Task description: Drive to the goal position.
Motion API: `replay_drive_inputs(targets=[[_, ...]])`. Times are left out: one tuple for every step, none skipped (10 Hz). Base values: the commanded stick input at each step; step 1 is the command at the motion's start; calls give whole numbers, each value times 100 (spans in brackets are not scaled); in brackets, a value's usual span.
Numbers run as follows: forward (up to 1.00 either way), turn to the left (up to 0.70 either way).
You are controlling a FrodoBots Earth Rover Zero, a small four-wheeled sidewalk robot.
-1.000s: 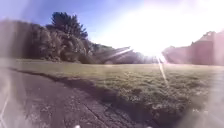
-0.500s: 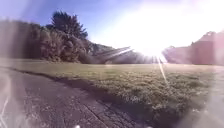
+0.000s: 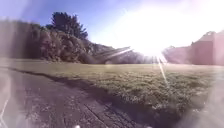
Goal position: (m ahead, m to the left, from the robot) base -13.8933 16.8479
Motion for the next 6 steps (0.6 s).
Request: replay_drive_inputs(targets=[[0,85],[0,85],[0,85],[0,85],[0,85],[0,85]])
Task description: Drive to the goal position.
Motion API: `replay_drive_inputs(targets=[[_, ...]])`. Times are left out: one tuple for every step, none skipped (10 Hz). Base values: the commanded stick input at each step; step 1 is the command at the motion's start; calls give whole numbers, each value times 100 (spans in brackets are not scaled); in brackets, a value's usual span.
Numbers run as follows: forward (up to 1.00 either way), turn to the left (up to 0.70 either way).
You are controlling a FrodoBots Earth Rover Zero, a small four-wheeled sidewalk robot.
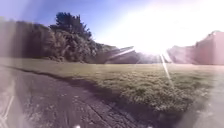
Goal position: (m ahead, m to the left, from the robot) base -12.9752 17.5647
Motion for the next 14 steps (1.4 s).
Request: replay_drive_inputs(targets=[[0,85],[0,85],[0,85],[0,85],[0,85],[0,85],[0,85],[0,85],[0,85],[0,85],[0,85],[0,85],[0,85],[0,85]])
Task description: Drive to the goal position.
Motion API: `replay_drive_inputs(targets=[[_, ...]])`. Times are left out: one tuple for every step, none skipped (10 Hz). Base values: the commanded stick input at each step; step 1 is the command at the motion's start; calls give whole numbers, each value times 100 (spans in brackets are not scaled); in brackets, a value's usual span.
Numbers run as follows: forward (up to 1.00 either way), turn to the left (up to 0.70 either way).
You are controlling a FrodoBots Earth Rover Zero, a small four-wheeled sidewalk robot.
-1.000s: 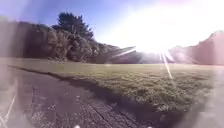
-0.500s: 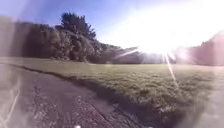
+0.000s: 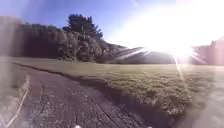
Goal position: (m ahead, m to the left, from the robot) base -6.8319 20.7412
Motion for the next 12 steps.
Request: replay_drive_inputs(targets=[[0,85],[0,85],[0,85],[0,85],[0,82],[0,67],[0,20],[0,0],[1,0],[13,0],[70,0],[84,0]])
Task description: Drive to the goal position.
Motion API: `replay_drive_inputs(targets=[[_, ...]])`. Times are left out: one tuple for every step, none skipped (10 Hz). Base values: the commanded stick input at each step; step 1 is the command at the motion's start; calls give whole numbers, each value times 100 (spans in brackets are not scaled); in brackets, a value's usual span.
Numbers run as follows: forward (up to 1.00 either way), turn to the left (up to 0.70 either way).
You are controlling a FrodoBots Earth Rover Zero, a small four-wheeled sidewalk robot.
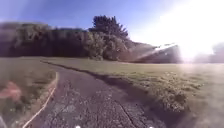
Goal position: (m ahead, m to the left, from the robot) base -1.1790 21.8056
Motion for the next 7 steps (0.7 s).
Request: replay_drive_inputs(targets=[[85,0],[85,7],[85,27],[85,15],[85,0],[85,0],[85,0]])
